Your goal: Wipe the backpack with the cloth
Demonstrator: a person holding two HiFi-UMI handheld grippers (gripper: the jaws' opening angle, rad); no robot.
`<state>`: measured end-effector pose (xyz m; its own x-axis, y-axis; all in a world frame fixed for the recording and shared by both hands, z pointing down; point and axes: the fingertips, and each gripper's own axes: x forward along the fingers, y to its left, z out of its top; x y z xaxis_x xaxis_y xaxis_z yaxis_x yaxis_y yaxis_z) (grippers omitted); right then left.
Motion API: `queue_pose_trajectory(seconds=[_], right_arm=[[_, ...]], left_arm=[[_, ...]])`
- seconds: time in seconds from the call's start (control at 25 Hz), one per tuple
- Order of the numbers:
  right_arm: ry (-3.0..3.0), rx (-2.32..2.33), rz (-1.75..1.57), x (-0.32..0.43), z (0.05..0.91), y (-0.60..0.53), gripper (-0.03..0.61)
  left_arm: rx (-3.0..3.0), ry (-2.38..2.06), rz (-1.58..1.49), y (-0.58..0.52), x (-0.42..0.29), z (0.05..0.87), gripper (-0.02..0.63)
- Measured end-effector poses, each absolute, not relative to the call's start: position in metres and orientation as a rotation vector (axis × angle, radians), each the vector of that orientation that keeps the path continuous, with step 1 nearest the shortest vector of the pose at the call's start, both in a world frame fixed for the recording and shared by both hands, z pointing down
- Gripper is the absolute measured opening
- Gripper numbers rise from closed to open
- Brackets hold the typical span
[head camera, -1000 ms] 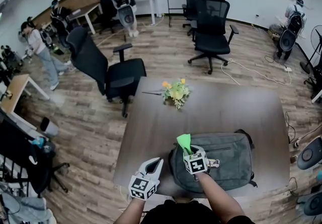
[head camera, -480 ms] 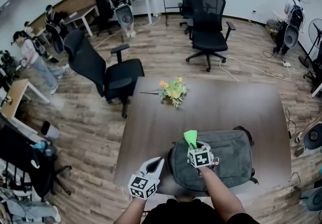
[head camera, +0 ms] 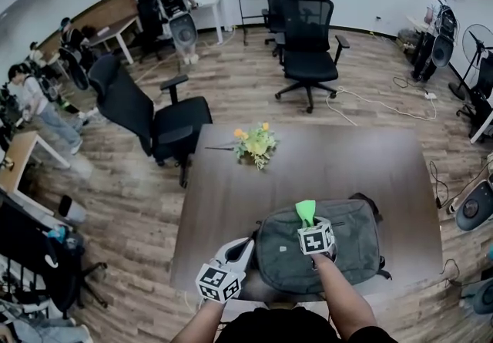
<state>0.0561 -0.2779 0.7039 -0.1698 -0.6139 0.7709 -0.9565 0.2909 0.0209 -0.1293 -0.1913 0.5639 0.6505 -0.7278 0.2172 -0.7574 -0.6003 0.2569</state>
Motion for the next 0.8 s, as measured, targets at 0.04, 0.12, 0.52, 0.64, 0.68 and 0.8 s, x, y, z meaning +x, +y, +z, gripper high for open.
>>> queue_pose_trajectory(seconds=[0.04,0.12,0.52,0.64,0.68,0.8], right_arm=[[-1.867,1.418,0.610,0.062,0.700,-0.280,0.097],[-1.835,1.445,0.572,0.077,0.696,-0.282,0.097],[-1.728,1.517,0.535,0.130,0.689,-0.279,0.097],[-1.699,1.532,0.527,0.144,0.687,-0.278,0.097],[-1.686,1.536,0.527,0.150,0.686,-0.277,0.095],[-1.658,1.555,0.525,0.167,0.685,-0.275,0.095]], left_arm=[[2.548,-1.177,0.127,-0.192,-0.127,0.564,0.018],[2.553,-1.160,0.128,-0.192,-0.120,0.566,0.018],[2.617,-1.121,0.202,-0.190,-0.092,0.573,0.018],[2.639,-1.139,0.262,-0.189,-0.087,0.577,0.018],[2.646,-1.145,0.282,-0.189,-0.085,0.578,0.018],[2.658,-1.138,0.294,-0.187,-0.079,0.579,0.018]])
